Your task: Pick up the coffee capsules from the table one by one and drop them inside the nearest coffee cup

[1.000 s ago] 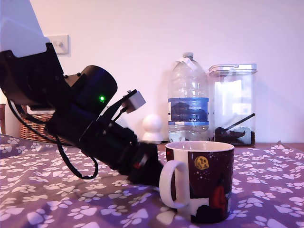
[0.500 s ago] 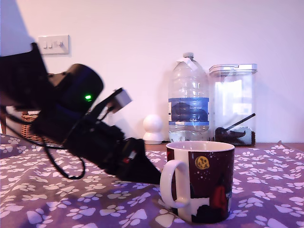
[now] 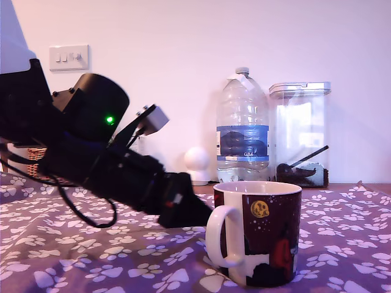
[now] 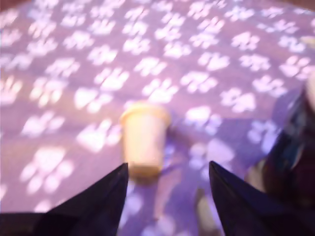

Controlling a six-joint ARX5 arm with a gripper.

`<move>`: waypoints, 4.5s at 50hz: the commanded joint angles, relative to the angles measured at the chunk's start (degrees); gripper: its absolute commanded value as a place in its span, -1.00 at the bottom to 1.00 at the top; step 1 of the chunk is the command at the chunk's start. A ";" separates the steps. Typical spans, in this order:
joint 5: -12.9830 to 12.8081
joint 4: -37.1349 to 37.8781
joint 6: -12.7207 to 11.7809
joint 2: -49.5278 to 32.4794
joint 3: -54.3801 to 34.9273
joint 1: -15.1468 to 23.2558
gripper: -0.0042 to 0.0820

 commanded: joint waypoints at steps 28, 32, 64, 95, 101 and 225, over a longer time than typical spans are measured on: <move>-3.52 4.00 -1.16 4.35 2.73 -0.87 0.18; -3.52 2.25 -1.25 4.57 3.85 -0.96 0.18; -2.89 -4.74 -1.57 7.10 8.31 -1.18 0.16; -1.53 -4.07 -1.36 7.08 8.31 -1.31 -0.78; -1.57 -4.46 -1.46 7.08 8.28 -1.29 -0.78; -12.52 -53.46 9.16 -23.04 13.31 -15.26 -0.78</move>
